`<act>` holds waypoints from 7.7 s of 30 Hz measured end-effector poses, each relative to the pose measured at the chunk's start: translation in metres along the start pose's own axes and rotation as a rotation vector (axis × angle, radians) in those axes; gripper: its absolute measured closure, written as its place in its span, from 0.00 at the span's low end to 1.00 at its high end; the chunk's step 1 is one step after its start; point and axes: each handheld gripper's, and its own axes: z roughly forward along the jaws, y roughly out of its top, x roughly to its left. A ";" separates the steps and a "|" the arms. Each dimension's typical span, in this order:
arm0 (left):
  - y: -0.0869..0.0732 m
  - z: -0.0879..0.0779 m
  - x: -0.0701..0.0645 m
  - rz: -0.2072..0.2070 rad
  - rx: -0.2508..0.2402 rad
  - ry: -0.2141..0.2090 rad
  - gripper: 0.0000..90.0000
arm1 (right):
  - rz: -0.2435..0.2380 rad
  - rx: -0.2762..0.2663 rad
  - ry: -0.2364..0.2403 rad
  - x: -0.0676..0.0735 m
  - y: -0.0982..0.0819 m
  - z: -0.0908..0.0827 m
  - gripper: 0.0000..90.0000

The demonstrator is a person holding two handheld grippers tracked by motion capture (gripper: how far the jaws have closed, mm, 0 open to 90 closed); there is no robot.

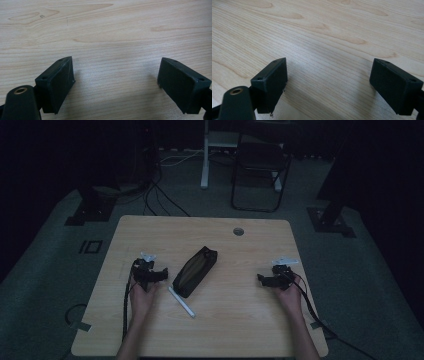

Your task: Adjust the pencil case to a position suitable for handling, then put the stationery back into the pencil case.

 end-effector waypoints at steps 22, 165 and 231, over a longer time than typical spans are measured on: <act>0.001 -0.008 -0.004 -0.030 0.027 0.022 0.39 | -0.001 0.000 0.002 0.001 -0.001 -0.001 0.17; -0.016 -0.108 -0.060 0.200 -0.119 -0.233 0.39 | 0.001 -0.001 0.002 0.002 -0.001 -0.001 0.17; -0.054 -0.074 -0.061 0.049 0.071 -0.071 0.83 | 0.001 -0.001 0.002 0.002 -0.001 -0.001 0.17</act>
